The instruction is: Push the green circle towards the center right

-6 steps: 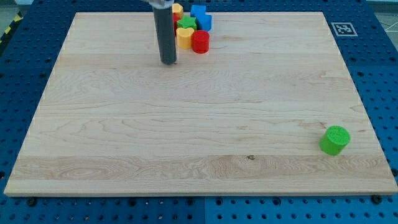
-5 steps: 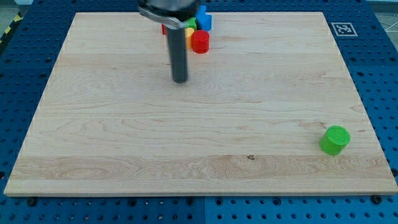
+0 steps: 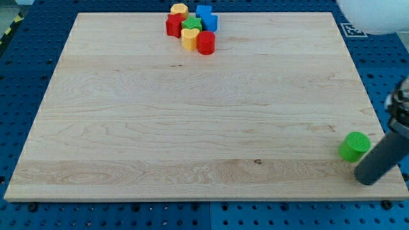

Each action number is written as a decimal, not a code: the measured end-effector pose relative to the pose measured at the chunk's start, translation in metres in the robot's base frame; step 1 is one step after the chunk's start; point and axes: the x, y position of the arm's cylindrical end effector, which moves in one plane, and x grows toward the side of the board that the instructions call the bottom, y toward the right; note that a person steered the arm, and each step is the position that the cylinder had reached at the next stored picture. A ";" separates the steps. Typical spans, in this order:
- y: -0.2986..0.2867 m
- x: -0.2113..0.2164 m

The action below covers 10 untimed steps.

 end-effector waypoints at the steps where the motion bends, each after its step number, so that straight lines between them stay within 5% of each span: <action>1: 0.006 -0.028; 5: -0.060 -0.068; 8: -0.079 -0.183; 10: -0.122 -0.092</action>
